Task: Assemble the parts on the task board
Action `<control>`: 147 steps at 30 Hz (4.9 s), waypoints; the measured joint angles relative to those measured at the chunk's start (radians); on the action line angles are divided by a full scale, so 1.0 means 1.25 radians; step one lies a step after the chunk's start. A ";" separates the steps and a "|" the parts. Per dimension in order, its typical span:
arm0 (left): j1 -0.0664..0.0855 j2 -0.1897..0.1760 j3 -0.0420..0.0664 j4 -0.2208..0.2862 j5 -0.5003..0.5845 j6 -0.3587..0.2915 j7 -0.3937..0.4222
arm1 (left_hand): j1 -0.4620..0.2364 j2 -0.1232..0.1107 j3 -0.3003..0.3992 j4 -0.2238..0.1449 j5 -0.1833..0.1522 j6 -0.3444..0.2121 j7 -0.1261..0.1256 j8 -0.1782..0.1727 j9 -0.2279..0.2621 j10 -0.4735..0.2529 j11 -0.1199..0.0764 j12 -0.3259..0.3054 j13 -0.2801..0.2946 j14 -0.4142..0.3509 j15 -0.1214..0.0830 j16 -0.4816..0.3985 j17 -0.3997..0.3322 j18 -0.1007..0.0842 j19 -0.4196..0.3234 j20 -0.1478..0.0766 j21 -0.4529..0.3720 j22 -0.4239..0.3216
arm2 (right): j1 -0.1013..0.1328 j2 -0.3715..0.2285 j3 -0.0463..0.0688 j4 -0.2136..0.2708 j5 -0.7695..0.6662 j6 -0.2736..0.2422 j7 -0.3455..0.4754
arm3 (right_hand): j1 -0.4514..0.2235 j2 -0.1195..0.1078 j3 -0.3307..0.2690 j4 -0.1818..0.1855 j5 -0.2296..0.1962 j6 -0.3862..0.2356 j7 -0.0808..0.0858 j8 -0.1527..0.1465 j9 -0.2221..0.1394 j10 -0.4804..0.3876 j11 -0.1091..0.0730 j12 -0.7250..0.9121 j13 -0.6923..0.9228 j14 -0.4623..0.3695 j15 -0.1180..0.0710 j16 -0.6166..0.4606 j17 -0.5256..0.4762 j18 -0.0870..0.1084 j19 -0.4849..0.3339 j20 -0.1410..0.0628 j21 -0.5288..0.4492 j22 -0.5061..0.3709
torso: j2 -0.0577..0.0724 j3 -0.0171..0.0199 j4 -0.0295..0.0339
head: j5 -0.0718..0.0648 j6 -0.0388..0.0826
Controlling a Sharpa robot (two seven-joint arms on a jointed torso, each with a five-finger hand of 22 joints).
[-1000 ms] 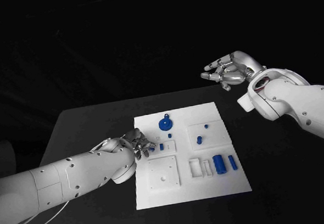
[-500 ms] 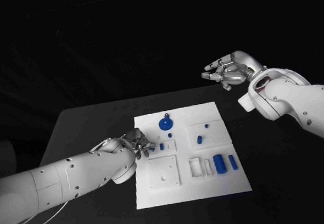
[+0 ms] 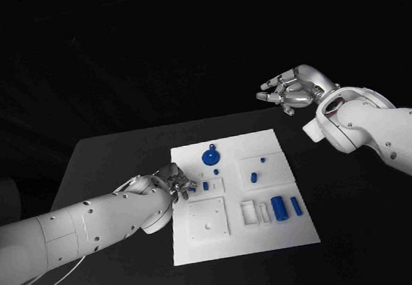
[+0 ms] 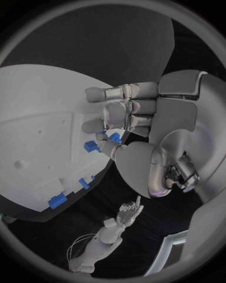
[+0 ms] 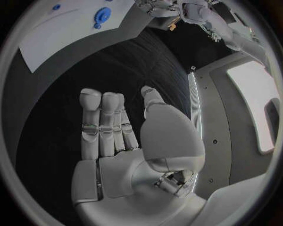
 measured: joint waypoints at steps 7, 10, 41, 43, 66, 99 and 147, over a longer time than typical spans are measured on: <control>0.000 -0.001 0.001 0.001 0.000 0.001 -0.002 | 0.000 0.000 0.000 0.000 0.000 0.000 0.000 0.000 0.002 0.000 0.000 0.000 -0.001 0.000 0.000 0.000 0.000 0.000 0.000 0.000 0.000 0.000 | 0.000 0.000 0.000 0.000 0.000 0.000 0.000 | 0.000 0.000 0.000 0.000 0.000 0.000 0.000 0.000 0.000 0.000 0.000 0.000 0.000 0.000 0.000 0.000 0.000 0.000 0.000 0.000 0.000 0.000 | 0.000 0.0000 -0.0001 | 0.000 0.000; 0.000 -0.001 0.001 0.001 0.000 0.002 -0.003 | 0.000 0.000 0.000 0.000 0.000 0.000 0.000 0.000 0.002 0.000 0.000 0.000 -0.001 0.000 0.000 0.000 0.001 0.000 0.000 0.000 0.000 0.000 | -0.001 0.000 0.000 0.000 0.000 0.000 0.000 | 0.000 0.000 0.000 0.000 0.000 0.000 0.000 0.000 0.000 0.000 0.000 0.000 0.000 0.000 0.000 0.000 0.000 0.000 0.000 0.000 0.000 0.000 | 0.000 0.0001 -0.0003 | 0.000 0.000; 0.000 -0.002 0.001 0.004 0.001 0.014 -0.003 | -0.005 -0.005 0.004 0.001 0.003 -0.001 -0.002 0.000 0.004 -0.002 -0.002 0.000 -0.001 0.002 -0.001 0.000 0.002 0.000 0.000 0.000 0.000 0.000 | -0.003 0.002 0.000 -0.002 0.000 0.001 0.001 | -0.004 0.003 0.000 0.000 0.000 0.000 0.000 0.000 0.000 0.000 0.000 0.000 0.000 0.003 -0.003 0.000 0.000 0.000 0.000 0.000 0.000 0.001 | 0.000 0.0010 -0.0008 | 0.001 -0.003; 0.000 -0.002 0.002 0.004 0.001 0.015 -0.003 | -0.004 -0.004 0.004 0.001 0.003 -0.001 -0.002 0.000 0.004 -0.002 -0.001 0.000 -0.001 0.002 -0.001 0.000 0.002 0.000 0.000 0.000 0.000 0.000 | -0.003 0.002 0.000 -0.002 0.000 0.001 0.001 | -0.004 0.003 0.000 0.000 0.000 0.000 0.000 0.000 0.000 0.000 0.000 0.000 0.000 0.003 -0.003 0.000 0.000 0.000 0.000 0.000 0.000 0.001 | 0.000 0.0010 -0.0008 | 0.001 -0.003; 0.002 -0.001 0.004 -0.001 0.000 0.036 -0.003 | -0.004 -0.004 0.006 0.002 -0.005 0.004 -0.001 -0.004 -0.010 -0.001 -0.001 0.000 -0.003 0.004 0.001 -0.006 0.002 0.000 0.000 0.000 0.000 0.000 | -0.003 0.002 0.000 -0.002 0.000 0.002 0.002 | -0.003 0.003 0.000 0.000 0.000 0.000 0.000 0.000 0.000 0.000 0.000 0.000 0.000 0.003 -0.003 0.000 0.000 0.000 0.000 0.000 0.000 0.000 | 0.000 0.0005 -0.0008 | 0.000 -0.005; 0.002 0.007 0.002 -0.018 -0.001 0.060 -0.015 | 0.014 -0.072 -0.041 0.103 -0.020 0.083 -0.073 0.007 -0.019 -0.007 -0.007 0.002 -0.002 0.000 -0.003 -0.006 0.001 0.000 0.009 -0.003 -0.016 0.001 | -0.003 0.001 0.000 -0.002 0.000 0.003 0.003 | -0.003 0.003 0.000 0.000 0.003 0.000 0.000 0.000 0.000 0.000 0.000 0.000 0.000 0.003 -0.003 0.000 0.000 0.000 0.000 0.000 0.000 0.000 | 0.000 0.0002 -0.0002 | -0.004 -0.005; 0.035 0.031 0.005 -0.052 -0.007 0.213 -0.052 | 0.017 -0.046 -0.037 0.092 -0.039 0.056 -0.085 0.012 0.026 -0.004 -0.004 -0.032 -0.003 -0.012 -0.001 -0.013 -0.016 0.000 0.003 0.003 -0.022 0.000 | -0.004 0.006 0.000 -0.005 0.001 0.003 0.003 | -0.003 0.003 0.000 0.000 0.003 0.000 0.000 0.000 0.000 0.000 0.000 0.000 0.000 0.003 -0.003 0.000 0.000 0.000 0.000 0.000 0.000 0.000 | 0.000 0.0014 -0.0013 | -0.006 -0.001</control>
